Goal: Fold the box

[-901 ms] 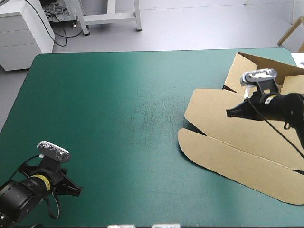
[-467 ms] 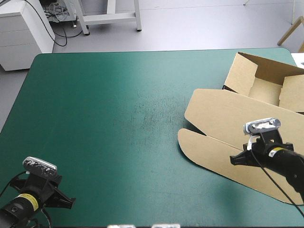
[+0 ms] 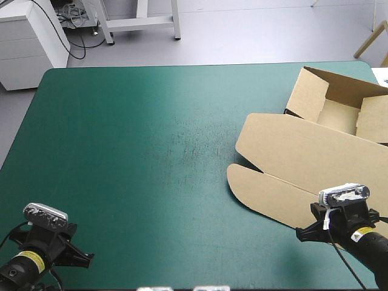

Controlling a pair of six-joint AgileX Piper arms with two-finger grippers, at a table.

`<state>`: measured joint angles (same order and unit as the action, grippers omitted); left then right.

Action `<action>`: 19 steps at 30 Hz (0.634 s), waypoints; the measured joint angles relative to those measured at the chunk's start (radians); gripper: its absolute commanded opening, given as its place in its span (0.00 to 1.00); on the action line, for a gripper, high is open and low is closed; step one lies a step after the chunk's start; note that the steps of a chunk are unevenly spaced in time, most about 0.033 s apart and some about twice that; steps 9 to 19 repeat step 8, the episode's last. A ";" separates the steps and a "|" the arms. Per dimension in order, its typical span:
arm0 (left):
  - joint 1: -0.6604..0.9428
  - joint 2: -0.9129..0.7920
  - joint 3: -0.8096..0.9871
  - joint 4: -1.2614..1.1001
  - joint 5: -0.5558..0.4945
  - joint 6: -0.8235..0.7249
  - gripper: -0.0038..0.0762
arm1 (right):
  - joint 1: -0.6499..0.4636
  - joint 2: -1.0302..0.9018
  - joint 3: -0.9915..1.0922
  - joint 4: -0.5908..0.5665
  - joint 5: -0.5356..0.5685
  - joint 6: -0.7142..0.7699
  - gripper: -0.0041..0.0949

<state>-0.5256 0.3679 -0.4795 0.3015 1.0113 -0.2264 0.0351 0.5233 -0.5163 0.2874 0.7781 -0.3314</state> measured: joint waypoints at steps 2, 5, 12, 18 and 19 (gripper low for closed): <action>0.000 0.000 0.000 0.000 0.000 0.000 0.04 | 0.000 -0.029 0.002 0.003 0.000 -0.001 0.03; 0.000 0.000 0.000 0.000 0.000 0.000 0.04 | 0.000 -0.050 0.005 0.003 0.000 -0.001 0.03; 0.000 0.000 0.000 0.000 0.000 0.000 0.04 | 0.000 -0.056 0.005 0.003 0.000 -0.001 0.03; 0.000 0.000 0.000 0.000 0.000 0.000 0.04 | 0.000 -0.056 0.005 0.003 0.000 -0.001 0.03; 0.000 0.000 0.000 0.000 0.000 0.000 0.04 | 0.000 -0.056 0.005 0.003 0.000 -0.001 0.03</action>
